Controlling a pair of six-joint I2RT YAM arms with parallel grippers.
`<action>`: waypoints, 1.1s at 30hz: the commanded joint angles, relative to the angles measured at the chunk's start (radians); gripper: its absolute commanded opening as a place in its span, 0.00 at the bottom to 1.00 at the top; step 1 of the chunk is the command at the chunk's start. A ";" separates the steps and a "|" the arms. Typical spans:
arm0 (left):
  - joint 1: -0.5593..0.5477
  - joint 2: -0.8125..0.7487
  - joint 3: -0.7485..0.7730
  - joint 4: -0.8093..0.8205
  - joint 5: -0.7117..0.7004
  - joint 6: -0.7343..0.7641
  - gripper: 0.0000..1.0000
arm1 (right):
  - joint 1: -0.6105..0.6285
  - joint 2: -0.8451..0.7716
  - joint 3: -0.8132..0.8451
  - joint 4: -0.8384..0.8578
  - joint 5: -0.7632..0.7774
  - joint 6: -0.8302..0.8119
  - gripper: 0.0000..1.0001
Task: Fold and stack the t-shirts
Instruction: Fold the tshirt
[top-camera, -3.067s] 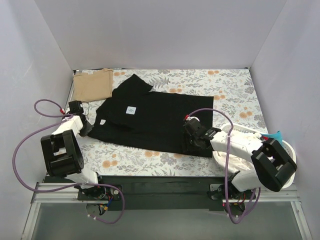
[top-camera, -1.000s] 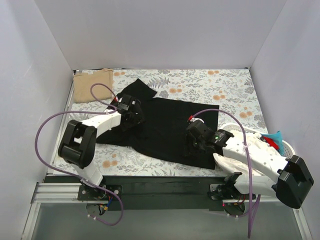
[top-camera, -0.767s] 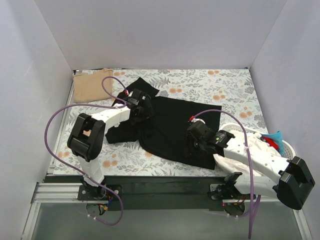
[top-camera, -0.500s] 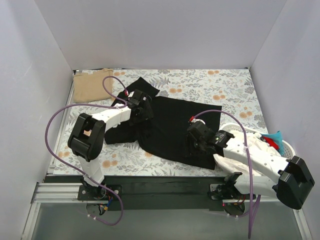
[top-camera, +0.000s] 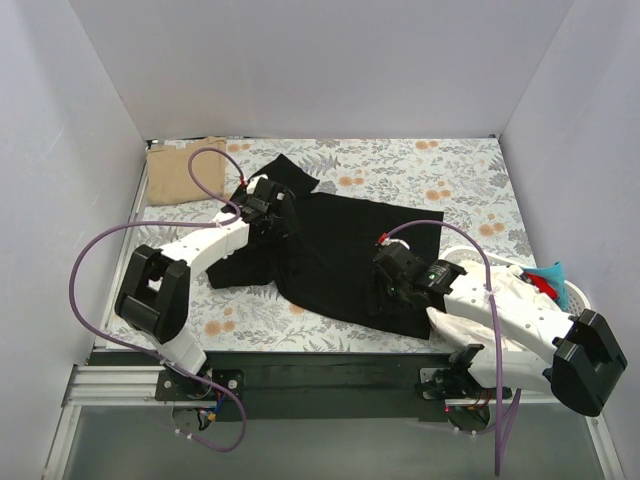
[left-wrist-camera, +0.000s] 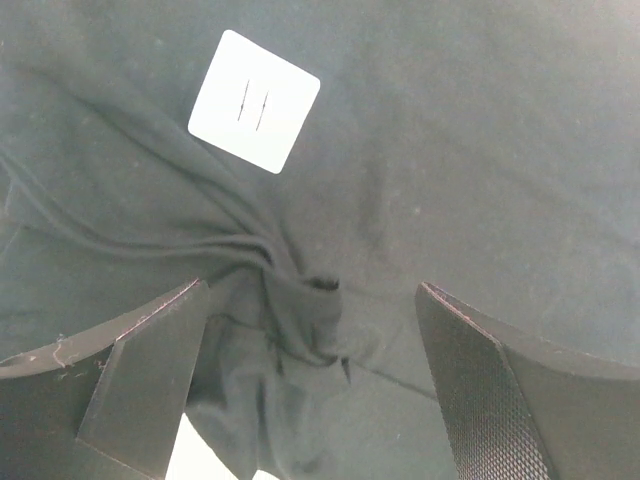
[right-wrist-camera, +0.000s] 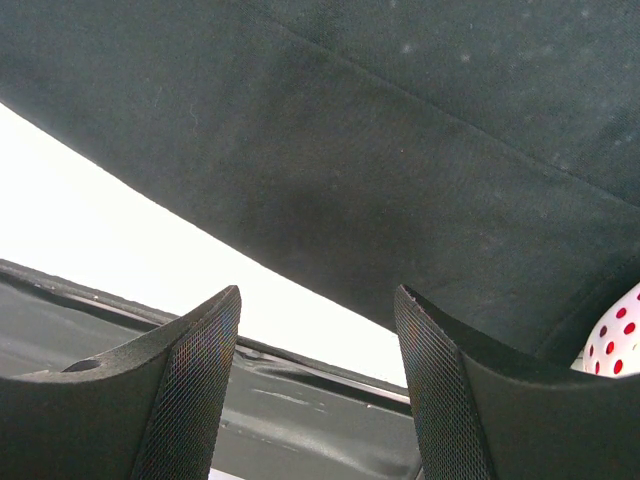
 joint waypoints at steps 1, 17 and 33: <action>-0.001 -0.068 -0.039 0.034 0.006 0.021 0.84 | 0.006 -0.010 0.018 -0.008 0.013 0.004 0.70; -0.004 0.143 0.105 0.201 0.203 0.079 0.84 | 0.006 -0.065 -0.019 -0.008 0.014 0.019 0.70; 0.041 -0.249 -0.325 0.109 -0.079 -0.102 0.86 | 0.004 -0.040 0.004 -0.008 0.002 0.012 0.70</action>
